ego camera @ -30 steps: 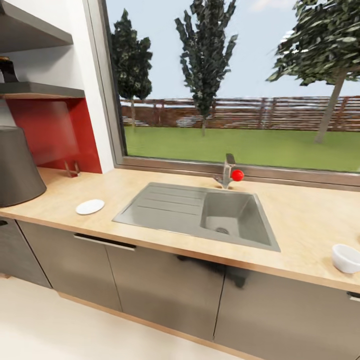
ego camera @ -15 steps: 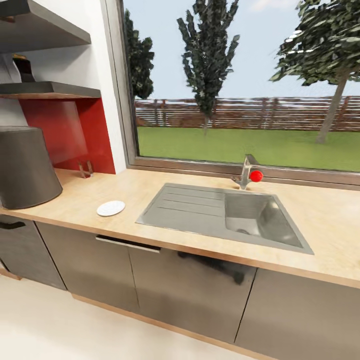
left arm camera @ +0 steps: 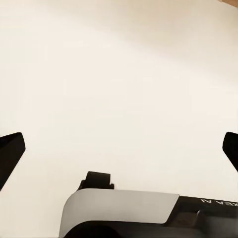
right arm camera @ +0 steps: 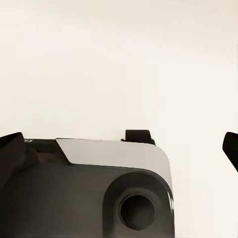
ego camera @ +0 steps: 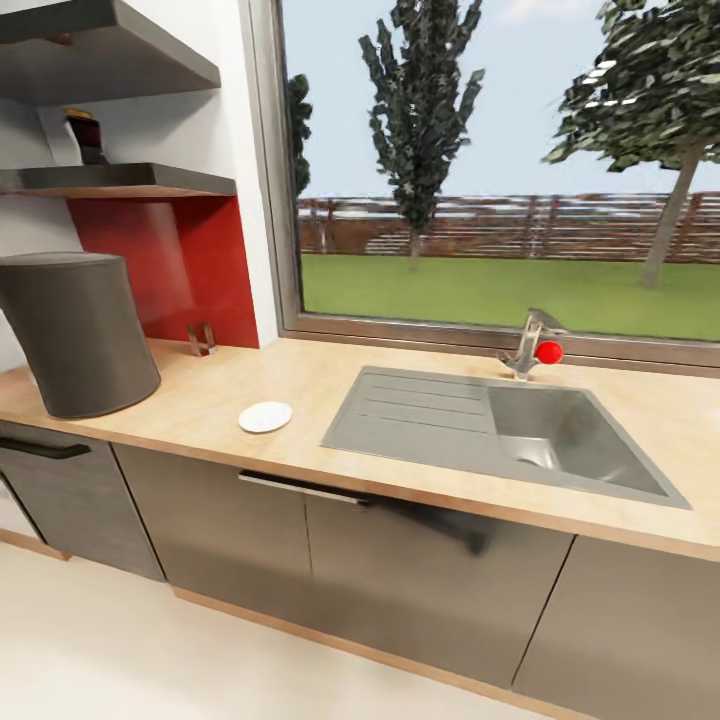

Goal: Set up a coffee station on the kitchen countertop: keep the coffee maker on the countertop, move the bottle of coffee from the kitchen shelf to the counter next to the coffee maker, place a paper coffee filter on top of the coffee maker, put the saucer next to the coffee maker with the coffee cup on the saucer, and place the electric kettle next to the coffee maker.

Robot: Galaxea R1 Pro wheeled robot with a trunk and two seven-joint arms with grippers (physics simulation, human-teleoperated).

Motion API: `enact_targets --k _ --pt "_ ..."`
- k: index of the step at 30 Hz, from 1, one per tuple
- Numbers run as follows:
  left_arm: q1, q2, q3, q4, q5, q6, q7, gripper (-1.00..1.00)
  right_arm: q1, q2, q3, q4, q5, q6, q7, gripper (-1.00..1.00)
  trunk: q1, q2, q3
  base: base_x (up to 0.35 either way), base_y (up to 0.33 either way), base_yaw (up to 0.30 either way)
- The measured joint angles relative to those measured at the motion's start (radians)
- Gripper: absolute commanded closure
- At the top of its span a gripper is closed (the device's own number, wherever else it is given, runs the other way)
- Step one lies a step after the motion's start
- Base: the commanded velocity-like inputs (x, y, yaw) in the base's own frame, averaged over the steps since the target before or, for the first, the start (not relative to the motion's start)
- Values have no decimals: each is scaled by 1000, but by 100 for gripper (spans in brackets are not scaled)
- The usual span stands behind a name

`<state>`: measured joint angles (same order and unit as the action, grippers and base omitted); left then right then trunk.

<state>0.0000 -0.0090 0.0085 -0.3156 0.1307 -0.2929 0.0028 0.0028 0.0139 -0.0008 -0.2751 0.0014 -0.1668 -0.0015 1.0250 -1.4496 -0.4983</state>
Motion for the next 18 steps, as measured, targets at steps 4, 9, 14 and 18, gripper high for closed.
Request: enact_targets --k 4,9,14,18 --pt "0 0 0 0 0 0 0 -100 0 0 0 0 0 0 0 -100 0 0 0 0 338 0" --pt "0 0 0 0 0 0 0 -100 0 0 0 0 0 0 0 -100 0 0 0 0 338 0" --pt "0 0 0 0 0 0 0 -100 0 0 0 0 0 0 0 -100 0 0 0 0 338 0" --pt "0 0 0 0 0 0 0 -100 0 0 0 0 0 0 0 -100 0 0 0 0 338 0"
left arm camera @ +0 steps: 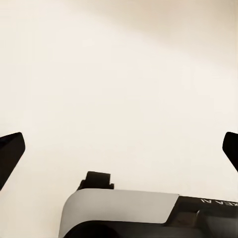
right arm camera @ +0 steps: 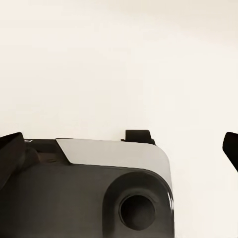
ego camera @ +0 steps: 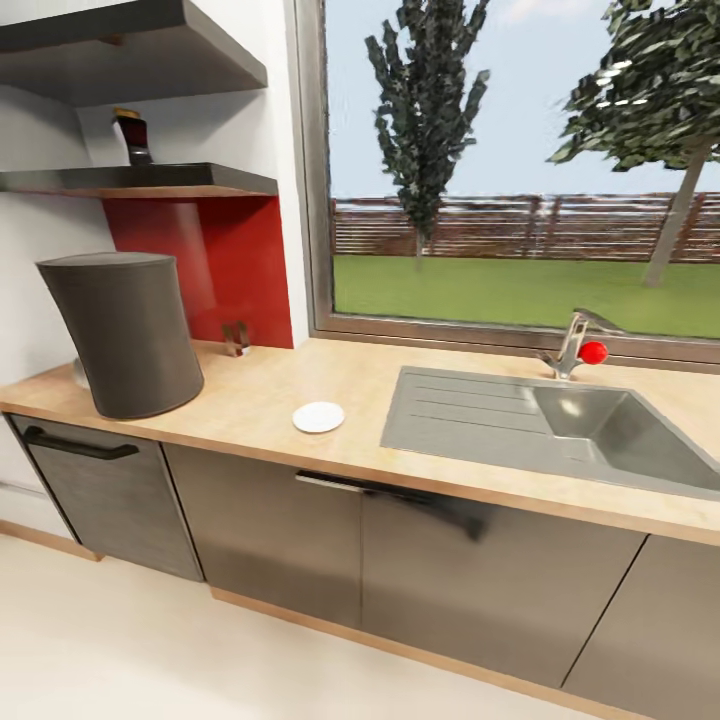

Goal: Set up a coffee station on the kitchen countertop: keep the coffee maker on the countertop, move the bottle of coffee from the kitchen shelf to the counter next to the coffee maker, place a paper coffee filter on top of the coffee maker, put the saucer next to the coffee maker with the coffee cup on the saucer, and place the electric kettle next to the coffee maker.

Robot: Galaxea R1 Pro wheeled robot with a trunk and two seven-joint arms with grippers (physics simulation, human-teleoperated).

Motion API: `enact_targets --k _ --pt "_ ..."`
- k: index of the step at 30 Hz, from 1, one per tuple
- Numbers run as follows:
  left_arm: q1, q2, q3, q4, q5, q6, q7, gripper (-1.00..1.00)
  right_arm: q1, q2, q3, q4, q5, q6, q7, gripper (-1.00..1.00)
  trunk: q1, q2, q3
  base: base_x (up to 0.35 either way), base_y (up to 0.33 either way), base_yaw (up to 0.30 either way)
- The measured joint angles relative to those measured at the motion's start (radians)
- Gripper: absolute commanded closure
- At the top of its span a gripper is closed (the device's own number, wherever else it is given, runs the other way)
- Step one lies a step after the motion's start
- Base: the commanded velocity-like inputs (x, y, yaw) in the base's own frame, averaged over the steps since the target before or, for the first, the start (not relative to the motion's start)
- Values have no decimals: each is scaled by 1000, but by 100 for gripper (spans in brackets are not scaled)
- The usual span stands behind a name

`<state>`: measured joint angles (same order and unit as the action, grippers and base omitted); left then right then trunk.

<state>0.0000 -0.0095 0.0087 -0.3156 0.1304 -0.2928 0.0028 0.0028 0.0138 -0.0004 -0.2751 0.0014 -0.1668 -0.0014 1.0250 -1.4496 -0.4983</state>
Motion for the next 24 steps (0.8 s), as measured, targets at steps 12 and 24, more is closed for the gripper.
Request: enact_targets --k 12,24 --pt "0 -1 -2 0 -5 0 -2 -100 0 0 0 0 0 0 0 -100 0 0 0 19 338 0" --pt "0 -1 -1 0 -2 0 -1 -100 0 0 1 0 0 0 0 -100 0 0 0 118 338 0"
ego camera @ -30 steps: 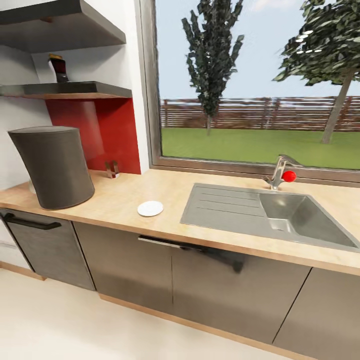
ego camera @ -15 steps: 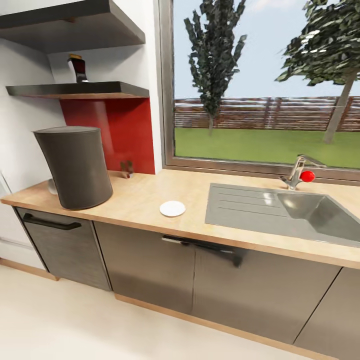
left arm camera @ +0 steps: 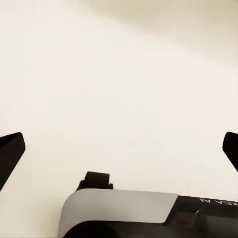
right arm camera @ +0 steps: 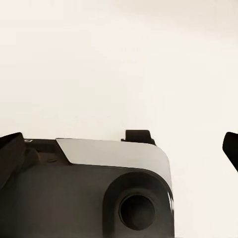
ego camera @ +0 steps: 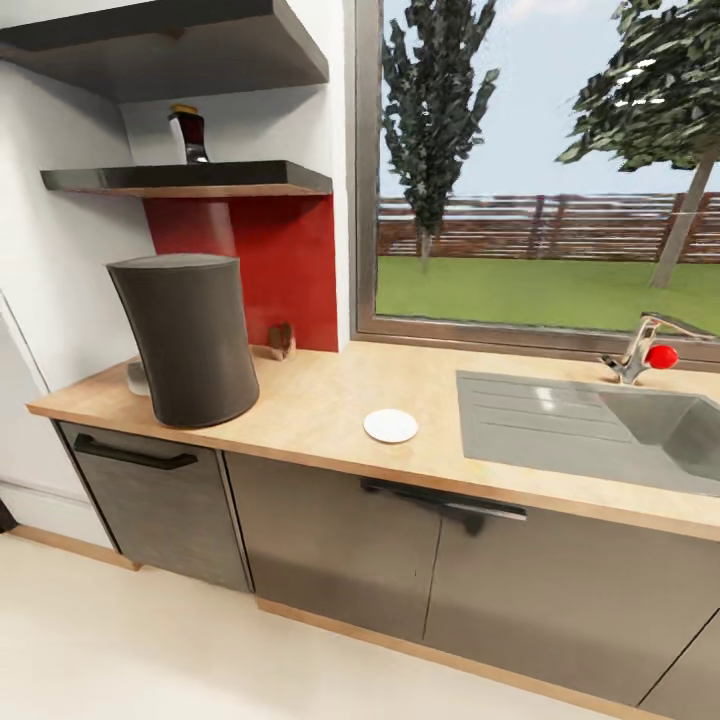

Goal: Set up a coffee station on the kitchen countertop: keep the coffee maker on the countertop, move the bottle of coffee from the kitchen shelf to the counter next to the coffee maker, place a paper coffee filter on top of the coffee maker, put the saucer next to the coffee maker with the coffee cup on the saucer, and place the electric kettle next to the coffee maker.

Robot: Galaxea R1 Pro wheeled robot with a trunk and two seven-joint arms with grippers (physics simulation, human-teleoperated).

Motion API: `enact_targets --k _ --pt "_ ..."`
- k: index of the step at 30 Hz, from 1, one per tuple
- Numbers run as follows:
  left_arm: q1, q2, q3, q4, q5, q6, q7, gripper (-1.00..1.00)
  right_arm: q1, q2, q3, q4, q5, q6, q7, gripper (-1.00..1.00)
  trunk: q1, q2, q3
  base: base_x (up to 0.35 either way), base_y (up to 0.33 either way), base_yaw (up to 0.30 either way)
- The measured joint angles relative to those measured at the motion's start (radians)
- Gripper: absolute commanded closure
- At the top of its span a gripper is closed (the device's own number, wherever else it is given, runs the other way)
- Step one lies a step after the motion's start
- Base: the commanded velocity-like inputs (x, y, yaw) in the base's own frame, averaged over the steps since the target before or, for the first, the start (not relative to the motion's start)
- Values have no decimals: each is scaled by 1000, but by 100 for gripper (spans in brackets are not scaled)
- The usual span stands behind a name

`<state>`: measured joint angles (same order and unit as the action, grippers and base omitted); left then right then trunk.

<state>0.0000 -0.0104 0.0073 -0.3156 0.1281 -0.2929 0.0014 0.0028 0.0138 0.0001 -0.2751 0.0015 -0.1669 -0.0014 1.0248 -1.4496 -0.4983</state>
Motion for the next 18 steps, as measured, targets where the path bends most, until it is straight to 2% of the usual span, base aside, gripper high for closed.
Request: enact_targets --k 18 --pt "0 0 0 0 1 -1 0 -100 0 0 0 1 1 0 0 -100 0 0 0 122 338 0"
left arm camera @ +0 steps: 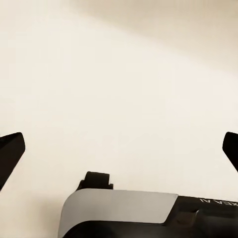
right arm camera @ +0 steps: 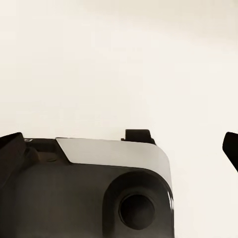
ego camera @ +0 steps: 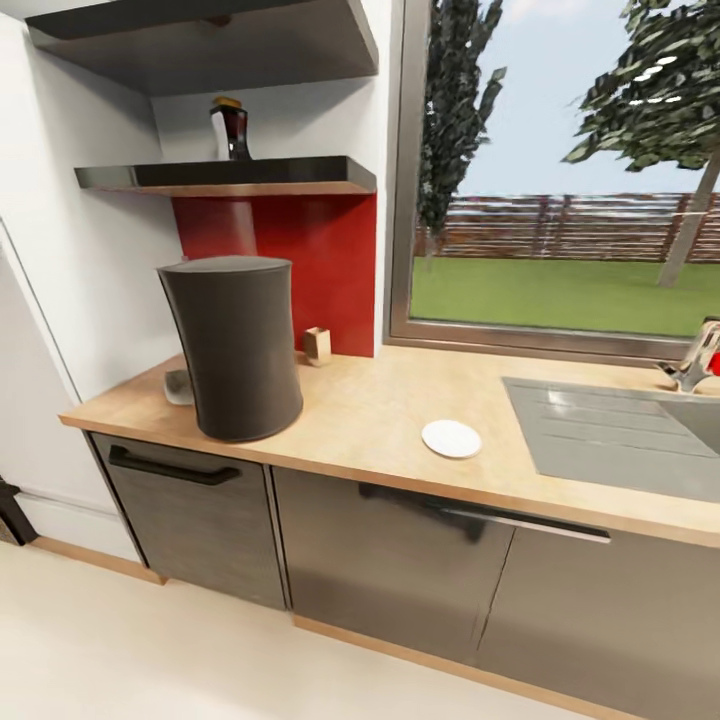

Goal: Set up a coffee station on the kitchen countertop: keep the coffee maker on the countertop, move the bottle of coffee from the kitchen shelf to the counter next to the coffee maker, place a paper coffee filter on top of the coffee maker, put the saucer next to the coffee maker with the coffee cup on the saucer, and place the electric kettle next to the coffee maker.

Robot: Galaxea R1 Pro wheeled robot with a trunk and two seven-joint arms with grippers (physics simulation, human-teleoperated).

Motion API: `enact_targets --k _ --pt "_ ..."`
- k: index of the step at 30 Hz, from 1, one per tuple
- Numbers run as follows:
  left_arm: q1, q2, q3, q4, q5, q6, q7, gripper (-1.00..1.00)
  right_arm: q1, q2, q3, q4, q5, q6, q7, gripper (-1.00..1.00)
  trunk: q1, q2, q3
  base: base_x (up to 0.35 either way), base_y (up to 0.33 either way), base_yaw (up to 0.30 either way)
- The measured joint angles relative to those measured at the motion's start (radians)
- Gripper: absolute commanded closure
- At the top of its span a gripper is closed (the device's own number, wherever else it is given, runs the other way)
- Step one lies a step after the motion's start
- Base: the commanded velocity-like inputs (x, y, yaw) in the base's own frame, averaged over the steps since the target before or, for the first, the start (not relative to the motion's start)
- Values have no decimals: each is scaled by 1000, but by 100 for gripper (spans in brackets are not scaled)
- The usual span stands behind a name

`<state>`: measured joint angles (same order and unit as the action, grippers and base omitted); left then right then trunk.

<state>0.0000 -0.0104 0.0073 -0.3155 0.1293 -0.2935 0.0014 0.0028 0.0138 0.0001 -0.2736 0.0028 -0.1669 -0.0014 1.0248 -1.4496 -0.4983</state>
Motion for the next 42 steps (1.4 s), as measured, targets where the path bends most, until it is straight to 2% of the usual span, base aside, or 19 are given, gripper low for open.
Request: enact_targets --k 42 --pt "0 0 0 0 0 -1 0 -100 0 0 1 0 0 0 0 -100 0 0 0 111 338 0"
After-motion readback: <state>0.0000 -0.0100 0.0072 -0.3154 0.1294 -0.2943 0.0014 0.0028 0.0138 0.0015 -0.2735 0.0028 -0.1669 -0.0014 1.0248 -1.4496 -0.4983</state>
